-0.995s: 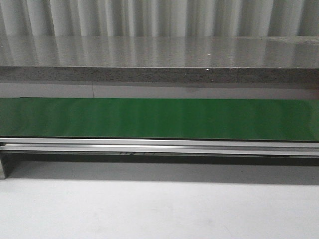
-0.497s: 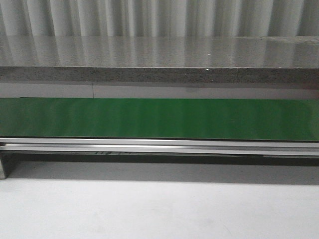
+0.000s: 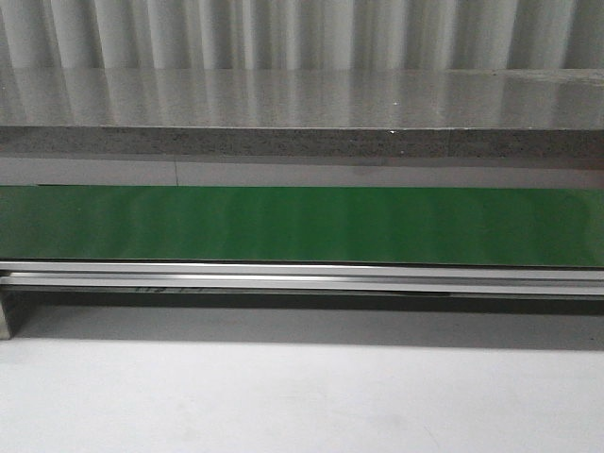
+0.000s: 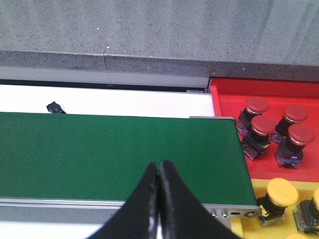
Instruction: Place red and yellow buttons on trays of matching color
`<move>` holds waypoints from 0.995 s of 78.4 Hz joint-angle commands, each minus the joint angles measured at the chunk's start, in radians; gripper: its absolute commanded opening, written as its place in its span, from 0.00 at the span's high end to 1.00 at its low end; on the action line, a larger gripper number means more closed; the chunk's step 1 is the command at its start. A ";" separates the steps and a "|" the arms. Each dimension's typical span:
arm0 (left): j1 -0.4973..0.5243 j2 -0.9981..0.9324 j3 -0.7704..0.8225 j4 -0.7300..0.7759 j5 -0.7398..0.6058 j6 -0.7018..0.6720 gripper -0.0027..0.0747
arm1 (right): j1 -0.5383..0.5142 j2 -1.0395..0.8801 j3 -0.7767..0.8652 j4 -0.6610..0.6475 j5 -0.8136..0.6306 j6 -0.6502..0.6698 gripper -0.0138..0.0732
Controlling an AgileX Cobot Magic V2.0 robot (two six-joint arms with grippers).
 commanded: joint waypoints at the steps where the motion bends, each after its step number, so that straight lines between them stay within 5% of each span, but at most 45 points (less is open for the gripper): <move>1: -0.005 0.001 -0.027 -0.012 -0.075 -0.001 0.99 | -0.006 -0.036 0.008 -0.014 -0.098 -0.009 0.92; 33: -0.005 0.001 -0.027 -0.012 -0.075 -0.001 0.99 | -0.009 -0.218 0.245 -0.010 -0.312 0.002 0.92; 60: -0.005 0.001 -0.027 -0.012 -0.075 -0.001 0.99 | -0.080 -0.345 0.525 0.042 -0.673 0.018 0.92; 78: -0.005 0.004 -0.027 -0.012 -0.073 -0.001 0.99 | -0.098 -0.437 0.554 0.052 -0.567 0.017 0.92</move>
